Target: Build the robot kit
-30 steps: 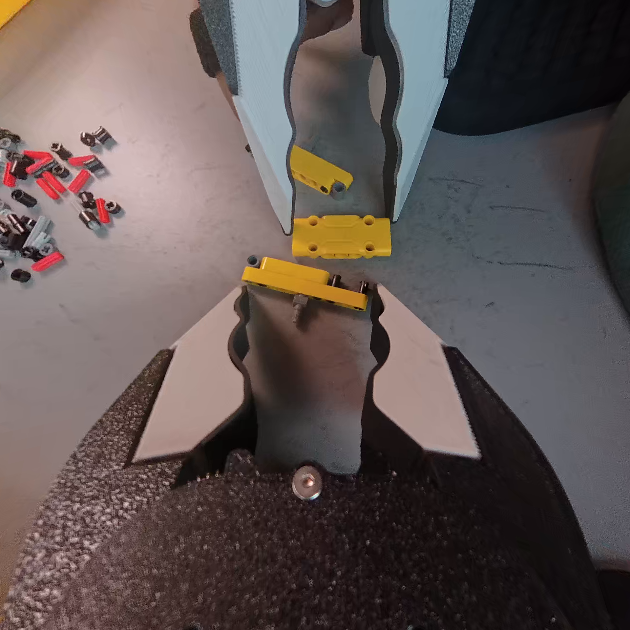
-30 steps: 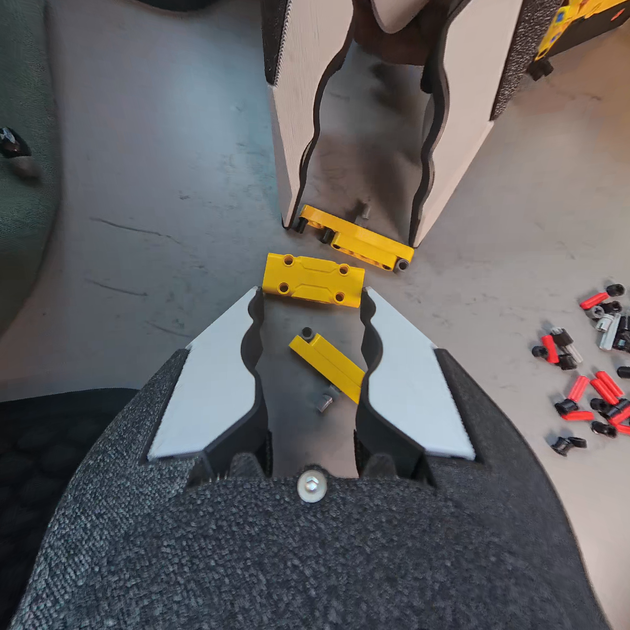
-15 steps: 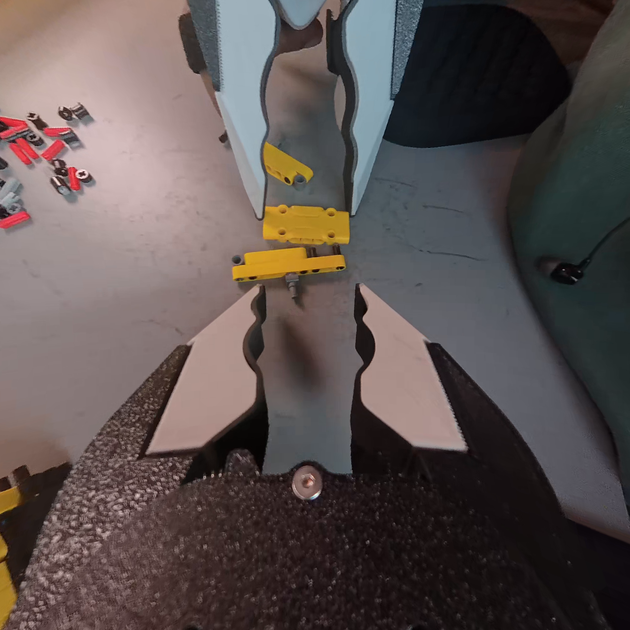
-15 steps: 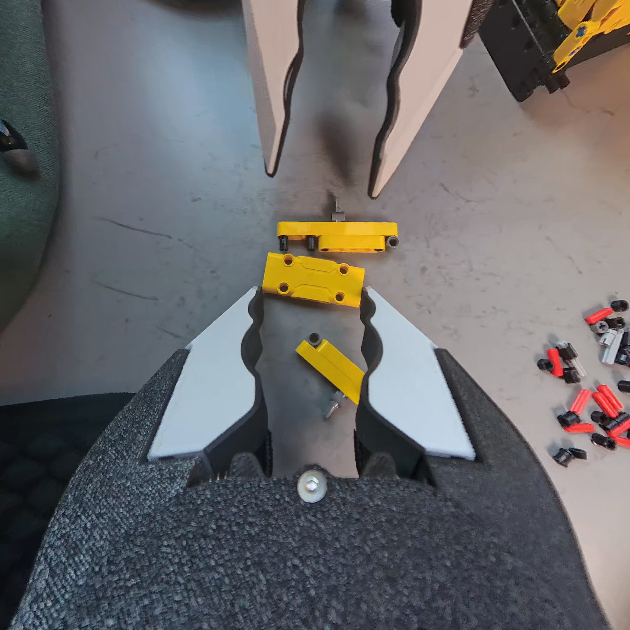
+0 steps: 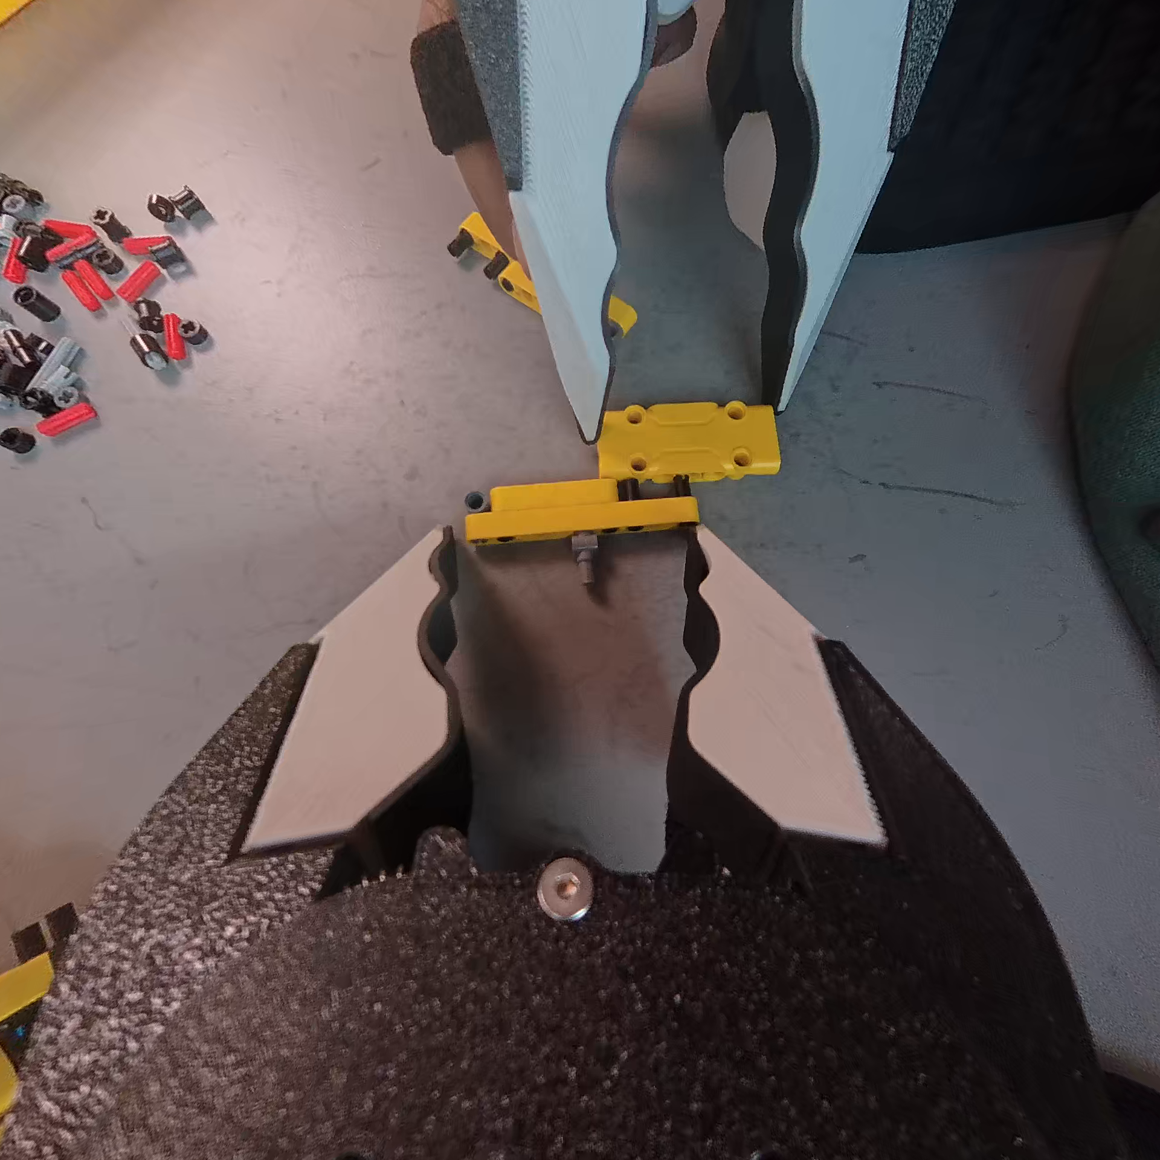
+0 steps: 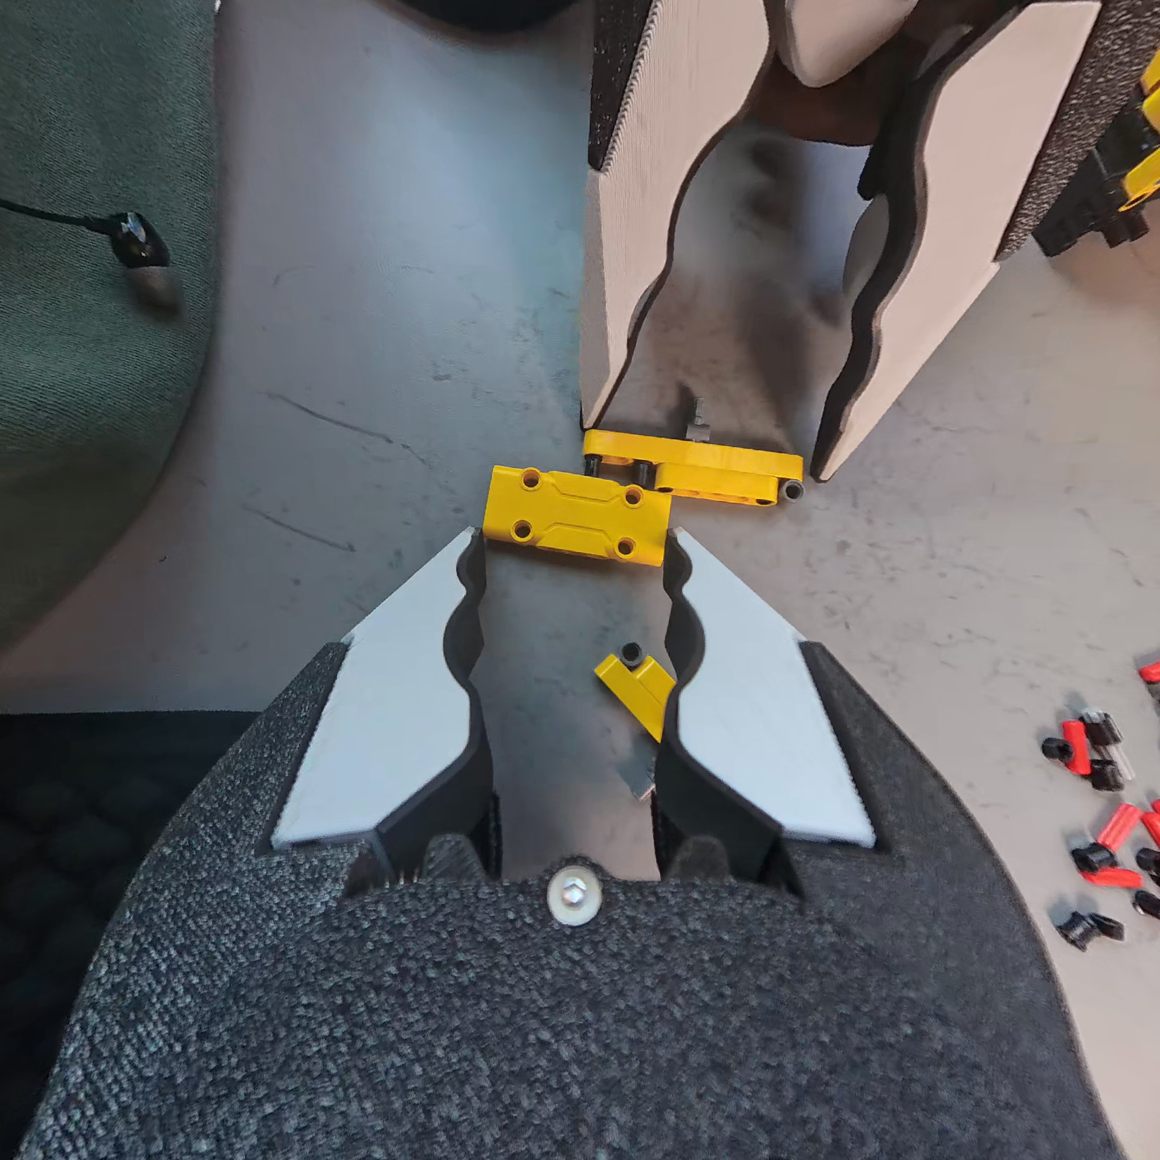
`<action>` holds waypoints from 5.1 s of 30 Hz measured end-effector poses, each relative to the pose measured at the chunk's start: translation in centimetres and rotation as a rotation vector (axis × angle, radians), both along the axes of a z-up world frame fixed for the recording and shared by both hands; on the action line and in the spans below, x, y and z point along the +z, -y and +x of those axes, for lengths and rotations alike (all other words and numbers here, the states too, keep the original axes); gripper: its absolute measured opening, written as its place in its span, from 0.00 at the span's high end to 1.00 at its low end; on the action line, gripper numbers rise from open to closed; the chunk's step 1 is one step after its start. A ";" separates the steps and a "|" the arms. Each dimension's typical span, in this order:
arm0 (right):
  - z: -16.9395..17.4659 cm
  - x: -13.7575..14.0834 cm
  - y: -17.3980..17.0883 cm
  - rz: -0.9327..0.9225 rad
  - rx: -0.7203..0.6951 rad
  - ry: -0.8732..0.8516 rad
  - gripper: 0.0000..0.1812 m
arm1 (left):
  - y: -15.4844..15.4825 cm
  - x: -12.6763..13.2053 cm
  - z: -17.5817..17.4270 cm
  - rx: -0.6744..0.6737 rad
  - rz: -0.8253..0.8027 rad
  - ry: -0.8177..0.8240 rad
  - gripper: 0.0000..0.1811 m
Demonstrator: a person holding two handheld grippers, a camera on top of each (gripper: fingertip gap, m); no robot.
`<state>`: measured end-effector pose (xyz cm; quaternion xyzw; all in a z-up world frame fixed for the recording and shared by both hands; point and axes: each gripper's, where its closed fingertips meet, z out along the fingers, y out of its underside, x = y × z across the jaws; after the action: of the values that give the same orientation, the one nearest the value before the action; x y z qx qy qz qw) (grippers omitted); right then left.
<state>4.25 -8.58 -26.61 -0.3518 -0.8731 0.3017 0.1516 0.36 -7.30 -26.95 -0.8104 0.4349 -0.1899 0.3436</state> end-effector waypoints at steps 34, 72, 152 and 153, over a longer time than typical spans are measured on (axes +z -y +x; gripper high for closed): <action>0.7 -0.2 -0.5 -0.017 0.019 0.034 0.68 | 0.4 0.2 0.6 -0.011 0.037 -0.011 0.70; 0.9 0.3 -3.2 -0.007 -0.265 0.089 0.80 | 0.8 0.0 -0.1 0.011 0.000 -0.016 0.60; -2.4 0.2 -0.7 0.104 -0.147 -0.012 0.88 | 0.4 0.0 -1.2 0.113 -0.027 -0.004 0.60; -2.5 0.2 -0.7 0.103 -0.153 -0.010 0.88 | 0.4 0.0 -1.2 0.112 -0.028 -0.006 0.60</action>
<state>1.78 -7.83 -26.39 -0.4075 -0.8573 0.2458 0.1965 -0.85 -7.74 -26.95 -0.8387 0.3873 -0.1741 0.3410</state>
